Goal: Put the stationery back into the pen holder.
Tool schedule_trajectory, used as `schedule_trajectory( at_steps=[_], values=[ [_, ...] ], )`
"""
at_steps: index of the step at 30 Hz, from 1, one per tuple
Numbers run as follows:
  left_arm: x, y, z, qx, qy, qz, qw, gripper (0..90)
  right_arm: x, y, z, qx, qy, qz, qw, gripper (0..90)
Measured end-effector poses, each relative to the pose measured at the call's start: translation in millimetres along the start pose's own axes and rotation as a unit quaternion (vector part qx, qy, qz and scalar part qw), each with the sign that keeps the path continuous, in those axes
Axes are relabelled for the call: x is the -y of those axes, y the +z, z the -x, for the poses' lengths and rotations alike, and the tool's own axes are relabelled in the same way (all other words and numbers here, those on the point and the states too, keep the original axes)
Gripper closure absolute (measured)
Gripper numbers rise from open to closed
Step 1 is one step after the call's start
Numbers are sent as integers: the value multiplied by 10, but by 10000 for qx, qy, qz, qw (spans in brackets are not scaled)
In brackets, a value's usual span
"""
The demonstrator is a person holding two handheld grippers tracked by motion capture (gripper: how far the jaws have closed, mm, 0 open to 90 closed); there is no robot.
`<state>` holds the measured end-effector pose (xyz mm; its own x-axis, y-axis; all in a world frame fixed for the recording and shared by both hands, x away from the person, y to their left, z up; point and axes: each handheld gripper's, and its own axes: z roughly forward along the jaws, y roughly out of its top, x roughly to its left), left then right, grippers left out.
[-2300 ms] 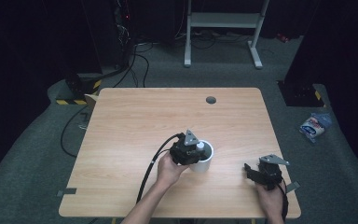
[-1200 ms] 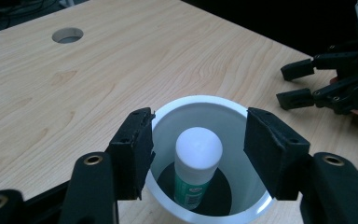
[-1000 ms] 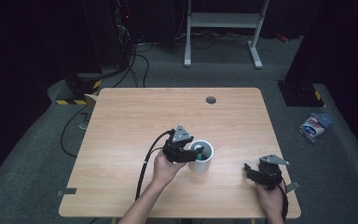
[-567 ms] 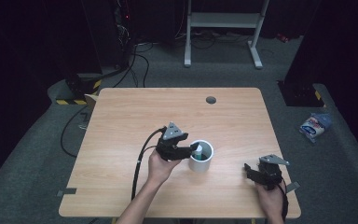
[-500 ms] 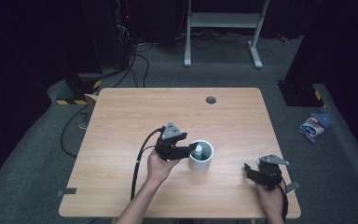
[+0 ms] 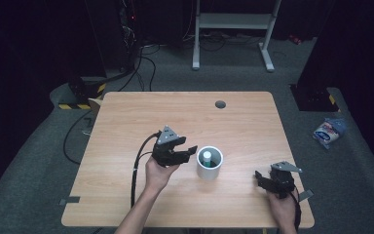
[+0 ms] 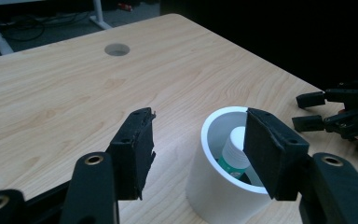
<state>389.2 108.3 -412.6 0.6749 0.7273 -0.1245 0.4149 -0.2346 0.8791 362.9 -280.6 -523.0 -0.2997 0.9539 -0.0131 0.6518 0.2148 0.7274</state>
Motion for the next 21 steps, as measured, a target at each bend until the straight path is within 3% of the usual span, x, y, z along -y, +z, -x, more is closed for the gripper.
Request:
schedule_trajectory(
  at_steps=[9, 21],
  values=[
    [46, -113, -70, -155, 28, -65, 9999, 420, 0, 1, 1, 2, -10, 6, 10000, 317],
    [93, -274, -185, -294, -148, 80, 9994, 416, 0, 0, -1, -2, 5, -3, 10000, 317]
  ],
)
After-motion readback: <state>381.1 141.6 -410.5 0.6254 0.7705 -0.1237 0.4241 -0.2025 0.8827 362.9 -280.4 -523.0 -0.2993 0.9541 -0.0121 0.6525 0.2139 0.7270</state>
